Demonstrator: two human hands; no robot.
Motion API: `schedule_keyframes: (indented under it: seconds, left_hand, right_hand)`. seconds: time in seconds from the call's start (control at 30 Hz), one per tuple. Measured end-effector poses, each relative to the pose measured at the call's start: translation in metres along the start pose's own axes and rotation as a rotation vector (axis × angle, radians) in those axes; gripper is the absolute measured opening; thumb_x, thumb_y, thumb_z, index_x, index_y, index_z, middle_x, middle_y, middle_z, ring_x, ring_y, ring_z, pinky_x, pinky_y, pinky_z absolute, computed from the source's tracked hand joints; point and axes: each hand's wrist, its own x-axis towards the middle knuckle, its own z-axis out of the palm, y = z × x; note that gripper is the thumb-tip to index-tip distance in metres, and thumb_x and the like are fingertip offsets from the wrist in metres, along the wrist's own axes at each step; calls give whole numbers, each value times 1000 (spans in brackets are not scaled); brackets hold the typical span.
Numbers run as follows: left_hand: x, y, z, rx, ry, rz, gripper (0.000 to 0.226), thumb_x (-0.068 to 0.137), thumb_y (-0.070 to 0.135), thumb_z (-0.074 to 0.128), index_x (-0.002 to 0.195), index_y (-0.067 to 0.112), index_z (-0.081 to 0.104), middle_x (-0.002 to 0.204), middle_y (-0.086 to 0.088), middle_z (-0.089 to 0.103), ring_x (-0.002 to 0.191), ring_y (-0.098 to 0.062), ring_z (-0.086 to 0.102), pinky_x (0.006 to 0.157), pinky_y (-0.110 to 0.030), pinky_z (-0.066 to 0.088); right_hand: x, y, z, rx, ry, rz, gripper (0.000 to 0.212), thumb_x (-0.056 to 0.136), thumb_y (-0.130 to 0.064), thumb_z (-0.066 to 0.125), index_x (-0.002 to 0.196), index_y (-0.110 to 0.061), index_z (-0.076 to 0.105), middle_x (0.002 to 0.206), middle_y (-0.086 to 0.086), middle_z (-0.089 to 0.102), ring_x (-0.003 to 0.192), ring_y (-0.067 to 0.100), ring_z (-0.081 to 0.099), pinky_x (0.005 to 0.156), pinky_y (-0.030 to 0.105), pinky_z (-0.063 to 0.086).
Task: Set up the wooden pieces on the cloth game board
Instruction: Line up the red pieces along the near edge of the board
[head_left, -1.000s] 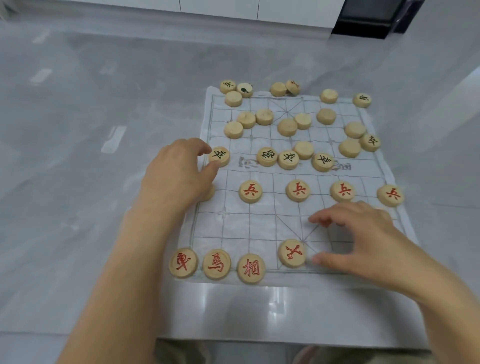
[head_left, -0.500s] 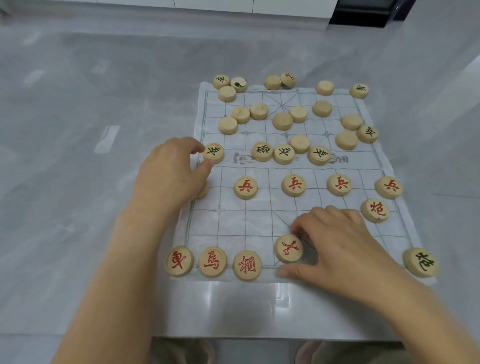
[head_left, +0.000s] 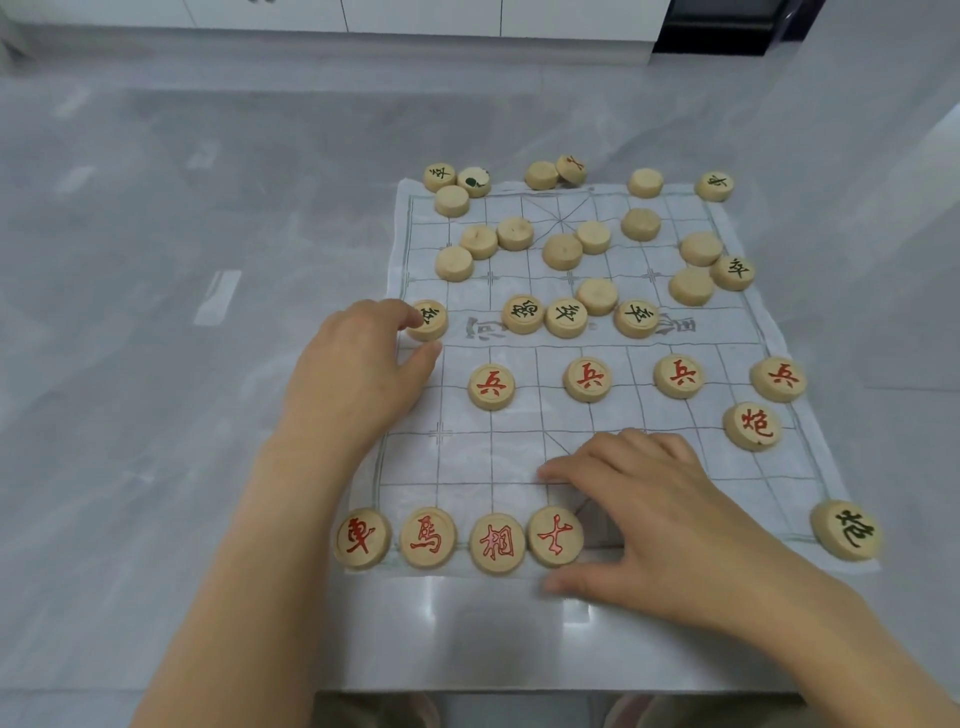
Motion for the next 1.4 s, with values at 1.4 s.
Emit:
schedule_keyframes:
  seconds: [1.4]
  left_hand:
    - [2, -1, 0, 4, -3, -6, 35, 87, 38, 54, 118, 22, 58, 117, 0, 59, 109, -21, 53, 82, -34, 42]
  right_hand:
    - [110, 117, -75, 175, 513, 399, 30, 93, -20, 45, 117, -21, 63, 112, 1, 63, 97, 19, 56, 83, 30, 43]
